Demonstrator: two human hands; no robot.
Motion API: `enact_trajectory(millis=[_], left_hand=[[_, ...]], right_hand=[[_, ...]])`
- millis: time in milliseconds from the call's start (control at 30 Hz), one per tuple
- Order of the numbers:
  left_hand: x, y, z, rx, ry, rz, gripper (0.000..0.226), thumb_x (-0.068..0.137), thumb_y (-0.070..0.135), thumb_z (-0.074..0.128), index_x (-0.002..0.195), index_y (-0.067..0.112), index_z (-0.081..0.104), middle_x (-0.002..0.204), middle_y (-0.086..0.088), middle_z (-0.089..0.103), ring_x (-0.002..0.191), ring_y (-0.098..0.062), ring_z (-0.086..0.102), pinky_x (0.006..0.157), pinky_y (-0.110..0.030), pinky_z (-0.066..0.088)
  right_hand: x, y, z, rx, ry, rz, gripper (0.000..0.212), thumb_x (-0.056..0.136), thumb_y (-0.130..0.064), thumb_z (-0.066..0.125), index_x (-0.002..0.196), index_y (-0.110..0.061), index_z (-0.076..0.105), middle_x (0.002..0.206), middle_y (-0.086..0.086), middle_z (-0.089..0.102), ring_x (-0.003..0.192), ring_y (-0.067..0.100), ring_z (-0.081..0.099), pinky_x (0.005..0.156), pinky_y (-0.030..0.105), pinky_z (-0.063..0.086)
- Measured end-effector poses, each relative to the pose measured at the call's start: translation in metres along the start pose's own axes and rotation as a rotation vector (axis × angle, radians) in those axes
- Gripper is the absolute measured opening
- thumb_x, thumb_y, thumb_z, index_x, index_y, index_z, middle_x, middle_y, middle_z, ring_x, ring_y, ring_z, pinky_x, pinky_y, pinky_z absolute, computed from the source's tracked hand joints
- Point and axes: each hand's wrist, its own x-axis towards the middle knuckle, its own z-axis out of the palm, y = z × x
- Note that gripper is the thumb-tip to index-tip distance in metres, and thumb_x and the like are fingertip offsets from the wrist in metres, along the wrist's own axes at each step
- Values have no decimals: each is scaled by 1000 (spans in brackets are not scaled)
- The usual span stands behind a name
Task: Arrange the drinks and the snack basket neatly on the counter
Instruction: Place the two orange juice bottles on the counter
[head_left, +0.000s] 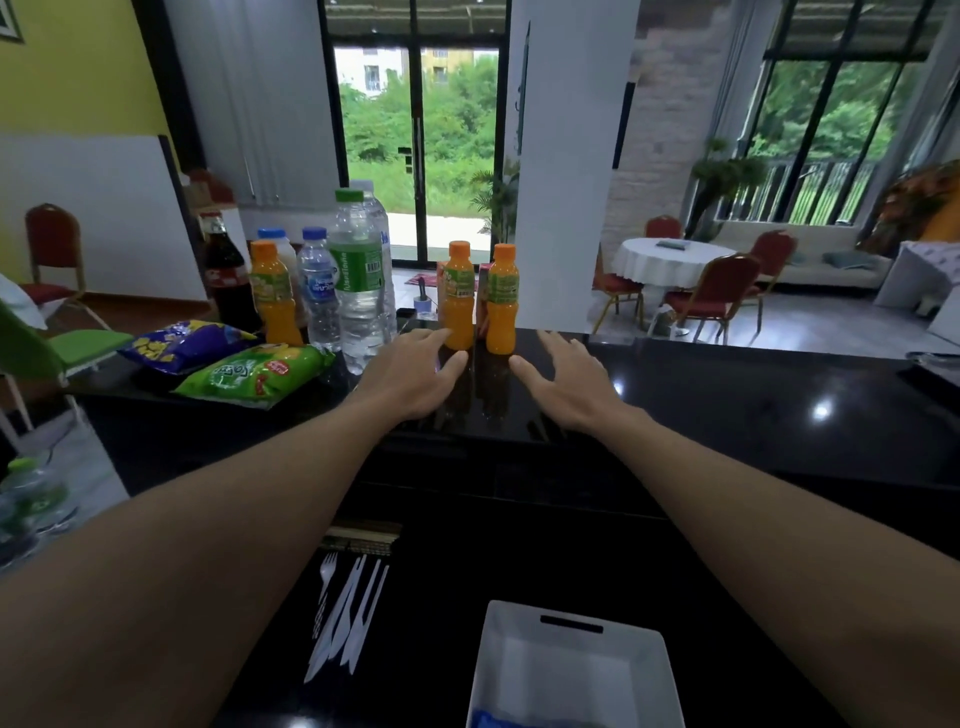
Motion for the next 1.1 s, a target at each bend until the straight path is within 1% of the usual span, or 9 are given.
enact_trajectory(millis=[133, 333, 400, 467, 567, 700, 833, 967, 1100], left_hand=[[-28, 9, -4, 3, 17, 28, 62, 99, 57, 38, 151, 23, 38, 149, -6, 45, 136, -27, 42, 107, -46, 39], [-71, 22, -1, -21, 46, 129, 52, 97, 54, 44, 137, 22, 51, 126, -4, 54, 119, -24, 49, 98, -43, 43], [-81, 24, 2, -32, 58, 163, 45, 97, 53, 46, 127, 22, 56, 118, -1, 56, 113, -22, 51, 96, -41, 43], [-94, 29, 6, -55, 72, 207, 36, 96, 50, 48, 116, 21, 59, 107, 2, 55, 104, -19, 52, 90, -38, 43], [-114, 37, 16, -109, 93, 276, 26, 96, 46, 52, 102, 22, 58, 94, 7, 51, 91, -15, 50, 78, -30, 37], [-136, 47, 34, -188, 14, 325, 20, 96, 44, 54, 96, 24, 54, 87, 11, 47, 81, -12, 49, 72, -31, 41], [-150, 53, 56, -220, -98, 327, 22, 95, 49, 52, 99, 28, 55, 88, 14, 48, 79, -6, 51, 71, -31, 47], [-165, 56, 87, -261, -244, 279, 29, 93, 52, 53, 109, 28, 56, 97, 14, 53, 86, -4, 55, 76, -31, 51], [-183, 56, 124, -252, -424, 210, 40, 93, 52, 57, 122, 25, 57, 109, 9, 56, 98, -9, 57, 82, -28, 50]], right_hand=[[-29, 1, -3, 52, 26, -40, 75, 99, -63, 46, 159, -21, 28, 166, 2, 26, 154, 25, 17, 124, 51, 19], [-74, 9, -2, 98, 125, -125, 67, 96, -60, 54, 149, -22, 45, 150, 1, 50, 140, 19, 42, 116, 46, 36], [-85, 12, -2, 96, 165, -173, 60, 95, -58, 56, 144, -22, 51, 139, -2, 57, 130, 15, 47, 110, 40, 41], [-100, 15, -1, 100, 200, -219, 52, 95, -55, 59, 136, -23, 57, 123, -7, 61, 117, 8, 50, 99, 30, 45], [-125, 21, 2, 104, 220, -248, 41, 94, -52, 62, 124, -25, 61, 105, -14, 58, 101, 2, 51, 84, 18, 41], [-156, 35, 8, 119, 130, -210, 42, 90, -55, 63, 122, -27, 61, 100, -16, 59, 93, 3, 57, 76, 17, 46], [-185, 57, 18, 122, -2, -135, 48, 87, -58, 66, 125, -28, 62, 99, -17, 60, 91, 0, 58, 76, 18, 47], [-208, 81, 32, 109, -124, -52, 51, 86, -56, 70, 127, -26, 63, 104, -13, 64, 95, 3, 61, 84, 25, 53], [-227, 105, 52, 62, -279, 45, 56, 87, -51, 73, 133, -22, 60, 119, -4, 65, 111, 11, 61, 94, 31, 52]])
